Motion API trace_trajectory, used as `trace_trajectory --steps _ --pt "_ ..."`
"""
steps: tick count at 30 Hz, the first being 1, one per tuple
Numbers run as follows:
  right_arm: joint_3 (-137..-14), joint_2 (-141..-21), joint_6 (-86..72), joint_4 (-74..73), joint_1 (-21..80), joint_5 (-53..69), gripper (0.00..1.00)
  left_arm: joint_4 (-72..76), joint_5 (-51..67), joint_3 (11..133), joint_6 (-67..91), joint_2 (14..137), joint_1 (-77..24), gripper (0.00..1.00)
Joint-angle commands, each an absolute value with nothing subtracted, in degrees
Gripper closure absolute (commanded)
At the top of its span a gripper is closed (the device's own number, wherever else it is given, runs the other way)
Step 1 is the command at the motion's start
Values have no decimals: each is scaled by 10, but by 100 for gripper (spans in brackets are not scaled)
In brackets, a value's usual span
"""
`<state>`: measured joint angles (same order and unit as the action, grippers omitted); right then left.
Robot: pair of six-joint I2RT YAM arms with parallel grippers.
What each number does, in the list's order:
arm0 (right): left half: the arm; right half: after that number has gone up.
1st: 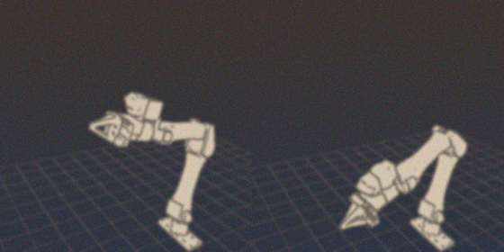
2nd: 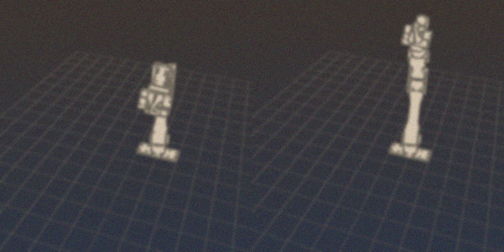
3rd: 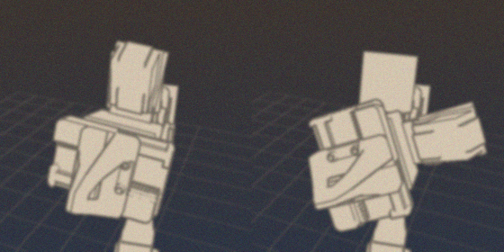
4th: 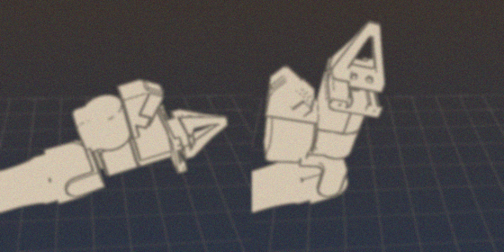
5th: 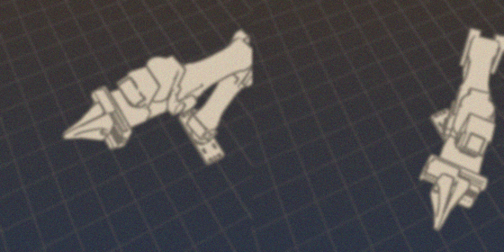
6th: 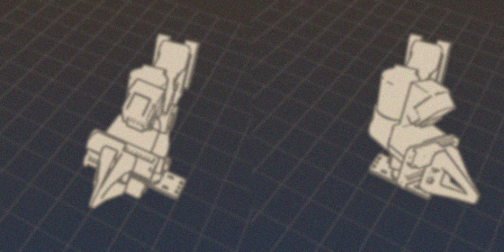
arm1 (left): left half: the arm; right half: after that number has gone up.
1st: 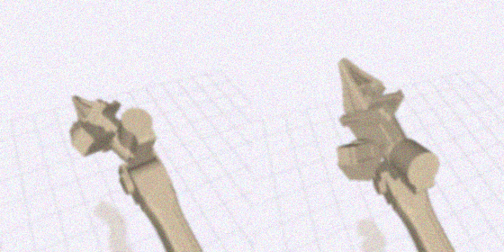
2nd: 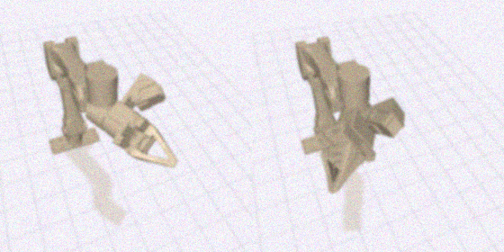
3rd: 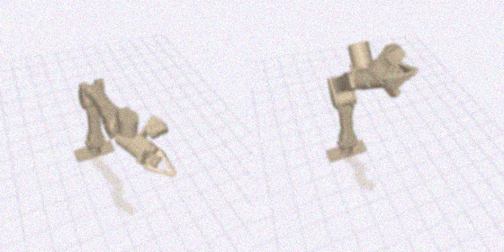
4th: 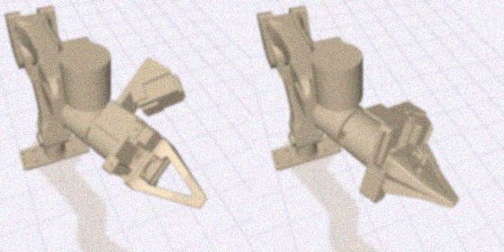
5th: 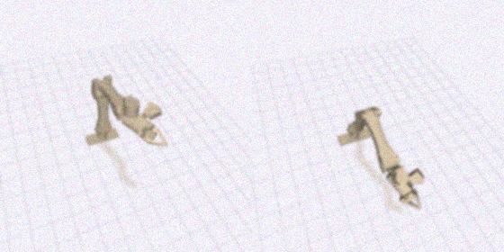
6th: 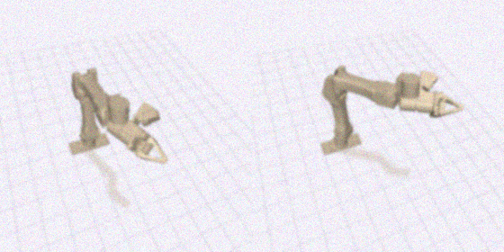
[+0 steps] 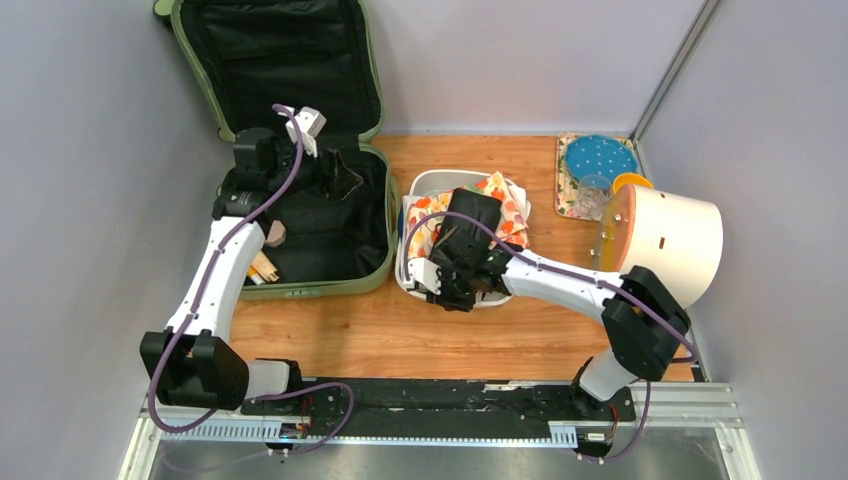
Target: Open, take out, and arrange the luggage
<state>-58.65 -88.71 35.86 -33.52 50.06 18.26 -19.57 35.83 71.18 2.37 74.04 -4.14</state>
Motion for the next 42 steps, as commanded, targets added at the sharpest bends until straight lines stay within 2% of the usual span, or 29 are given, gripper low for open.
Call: trace_trajectory --steps 1,2,3,7,16,26,38,42 --pt "-585 -899 391 -325 497 105 91 -197 354 706 2 723 -41 18" --pt "-588 -894 398 -326 489 106 98 -195 354 707 2 727 -41 18" --pt "-596 -885 403 -324 483 107 100 -193 355 706 3 728 -41 18" --pt "-624 -883 466 -334 436 125 100 -185 358 703 4 737 -40 18" --pt "-811 -1012 533 -392 304 147 100 -156 367 693 4 763 -28 18" --pt "-953 -1139 657 -456 189 178 100 -149 374 698 35 790 29 18" --pt "-978 -1154 706 -466 146 150 100 -150 397 713 93 817 83 19" --pt "-983 -1152 730 -450 134 138 96 -149 401 712 97 817 83 19"
